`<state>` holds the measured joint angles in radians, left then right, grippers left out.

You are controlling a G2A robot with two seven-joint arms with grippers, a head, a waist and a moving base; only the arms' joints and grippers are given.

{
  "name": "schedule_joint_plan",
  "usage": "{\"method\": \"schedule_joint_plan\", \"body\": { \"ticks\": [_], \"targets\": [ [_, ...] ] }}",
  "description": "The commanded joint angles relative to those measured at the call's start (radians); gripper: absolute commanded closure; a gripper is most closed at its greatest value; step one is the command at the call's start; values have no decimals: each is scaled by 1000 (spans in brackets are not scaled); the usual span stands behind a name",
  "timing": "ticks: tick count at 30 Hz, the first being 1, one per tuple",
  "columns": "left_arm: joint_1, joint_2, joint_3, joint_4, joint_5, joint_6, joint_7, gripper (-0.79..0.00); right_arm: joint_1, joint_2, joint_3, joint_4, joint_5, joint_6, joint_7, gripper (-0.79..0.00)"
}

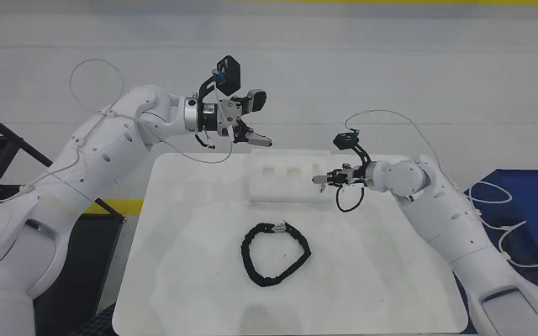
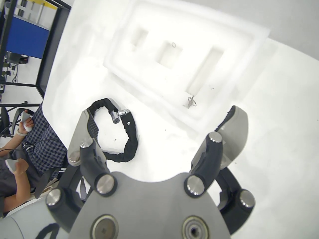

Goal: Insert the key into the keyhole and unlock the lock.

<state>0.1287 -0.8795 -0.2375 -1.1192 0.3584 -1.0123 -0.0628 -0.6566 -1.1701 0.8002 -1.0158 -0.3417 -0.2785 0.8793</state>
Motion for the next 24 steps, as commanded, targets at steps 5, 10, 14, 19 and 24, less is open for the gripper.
{"method": "schedule_joint_plan", "body": {
  "ticks": [5, 10, 14, 19, 24],
  "targets": [
    [0, 0, 0, 0, 0, 0, 0, -785, 61, -66, -121, 91, -51, 101, -11, -785],
    [0, 0, 0, 0, 0, 0, 0, -785, 105, -113, -178, 173, -44, 99, 14, -785],
    [0, 0, 0, 0, 0, 0, 0, -785, 151, -145, -207, 254, -27, 49, 64, -776],
    [0, 0, 0, 0, 0, 0, 0, -785, 198, -184, -236, 351, -16, 16, 106, -600],
    [0, 0, 0, 0, 0, 0, 0, -785, 240, -223, -261, 437, -13, -23, 132, -462]
  ]
}}
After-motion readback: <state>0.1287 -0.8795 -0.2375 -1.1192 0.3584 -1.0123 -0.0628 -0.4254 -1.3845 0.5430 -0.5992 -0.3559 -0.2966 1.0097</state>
